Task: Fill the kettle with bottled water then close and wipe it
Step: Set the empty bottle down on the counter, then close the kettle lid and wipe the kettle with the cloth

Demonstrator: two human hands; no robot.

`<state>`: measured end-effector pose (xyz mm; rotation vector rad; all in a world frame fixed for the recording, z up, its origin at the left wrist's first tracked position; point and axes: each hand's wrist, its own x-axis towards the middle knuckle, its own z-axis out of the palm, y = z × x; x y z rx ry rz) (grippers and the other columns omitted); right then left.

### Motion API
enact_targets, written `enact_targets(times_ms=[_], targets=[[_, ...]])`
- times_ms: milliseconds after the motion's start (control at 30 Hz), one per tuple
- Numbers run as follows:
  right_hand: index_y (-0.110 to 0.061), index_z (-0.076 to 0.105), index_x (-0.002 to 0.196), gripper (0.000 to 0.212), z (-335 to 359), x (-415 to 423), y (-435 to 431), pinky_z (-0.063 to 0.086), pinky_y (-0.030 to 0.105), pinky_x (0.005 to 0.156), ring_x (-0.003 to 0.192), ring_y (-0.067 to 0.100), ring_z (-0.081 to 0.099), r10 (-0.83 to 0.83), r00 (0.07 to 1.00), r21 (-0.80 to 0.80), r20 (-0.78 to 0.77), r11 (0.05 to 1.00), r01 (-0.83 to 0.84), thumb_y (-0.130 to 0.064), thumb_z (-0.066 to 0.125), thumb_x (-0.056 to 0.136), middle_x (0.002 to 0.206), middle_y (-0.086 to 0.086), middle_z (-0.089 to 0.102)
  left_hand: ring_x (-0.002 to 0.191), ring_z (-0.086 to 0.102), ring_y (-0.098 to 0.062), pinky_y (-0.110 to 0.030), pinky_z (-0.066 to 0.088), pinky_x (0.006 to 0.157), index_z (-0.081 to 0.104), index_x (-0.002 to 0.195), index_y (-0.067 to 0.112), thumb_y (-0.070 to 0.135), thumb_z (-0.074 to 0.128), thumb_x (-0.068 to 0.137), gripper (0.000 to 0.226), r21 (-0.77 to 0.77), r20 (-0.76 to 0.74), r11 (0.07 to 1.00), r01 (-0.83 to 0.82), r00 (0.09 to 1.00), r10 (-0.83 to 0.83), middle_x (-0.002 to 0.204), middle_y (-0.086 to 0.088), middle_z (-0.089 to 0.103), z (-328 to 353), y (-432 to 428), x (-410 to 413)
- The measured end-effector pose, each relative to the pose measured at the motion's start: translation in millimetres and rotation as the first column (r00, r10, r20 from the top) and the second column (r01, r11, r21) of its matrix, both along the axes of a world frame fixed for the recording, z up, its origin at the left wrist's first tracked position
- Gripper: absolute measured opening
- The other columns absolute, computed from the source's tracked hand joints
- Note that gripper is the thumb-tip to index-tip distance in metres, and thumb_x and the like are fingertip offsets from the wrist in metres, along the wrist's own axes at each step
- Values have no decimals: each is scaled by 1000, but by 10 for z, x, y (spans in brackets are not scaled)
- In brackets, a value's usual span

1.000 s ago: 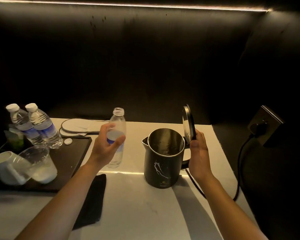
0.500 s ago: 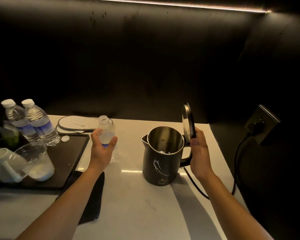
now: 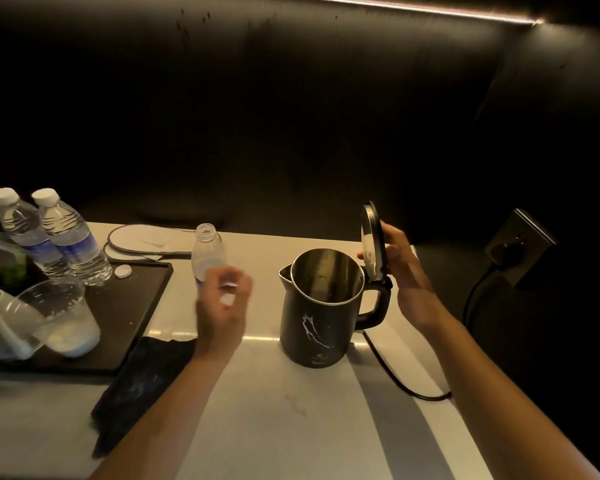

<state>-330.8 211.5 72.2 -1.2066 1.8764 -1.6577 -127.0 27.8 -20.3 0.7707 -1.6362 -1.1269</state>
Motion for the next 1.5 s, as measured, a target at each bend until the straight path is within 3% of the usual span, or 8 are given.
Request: enact_targets(times_ms=[133,267,667,833,1033,1167,1267,1500], targets=[[-39,33,150,97,80,-37,-77,51,16,80,124,7,50,93,994,93,-57,992,-87,-92,47,70,147,-17,37,130,51,-4,-7,44,92,50,143,32,40,43,105,39,274,65,862,426,886,-458,140,17,58,22,236,-273],[-47,25,153,82,34,-35,-140,48,25,98,132,-6,37,178,943,250,-280,962,-107,-84,44,83,150,-36,27,119,52,19,1,41,85,52,128,52,52,37,99,32,351,8,777,522,828,-561,122,44,61,35,368,-329],[-43,18,155,86,-169,18,-289,42,25,85,127,13,44,224,630,420,-744,889,180,-90,23,82,158,-21,29,113,59,15,-5,48,83,49,130,41,46,32,100,34,422,-62,714,559,804,-592,114,38,67,26,391,-357],[-45,19,154,87,-172,-20,-309,43,23,80,126,12,45,237,640,441,-731,880,178,-92,24,81,156,-23,30,120,52,19,-1,42,87,48,131,49,54,33,98,37,370,26,778,508,831,-555,122,46,59,24,388,-301],[-55,17,149,85,-198,-151,-357,37,18,69,112,2,38,259,717,469,-647,877,107,-95,32,77,147,-36,22,126,54,-17,-31,44,101,54,137,20,41,45,104,40,122,387,988,99,911,-139,136,1,58,-283,139,280],[-57,17,148,88,-240,-189,-387,44,28,73,113,7,41,251,784,482,-568,873,70,-98,36,72,149,-26,32,109,61,-29,-46,51,89,61,123,14,44,39,99,44,-354,769,935,7,572,286,122,-9,65,-534,-122,950],[-55,15,150,93,-255,-170,-384,49,33,76,115,13,47,241,801,491,-548,868,75,-99,32,70,151,-17,37,137,45,-31,-50,41,109,46,145,20,54,29,97,61,-328,902,941,82,324,286,148,-10,52,-764,-197,1254],[-45,16,155,102,-265,-109,-366,47,35,77,124,23,50,209,791,482,-575,868,121,-99,24,69,154,-8,38,156,9,-29,-65,6,117,-5,152,57,72,4,92,62,-257,937,963,75,264,230,170,6,15,-950,-61,1222]])
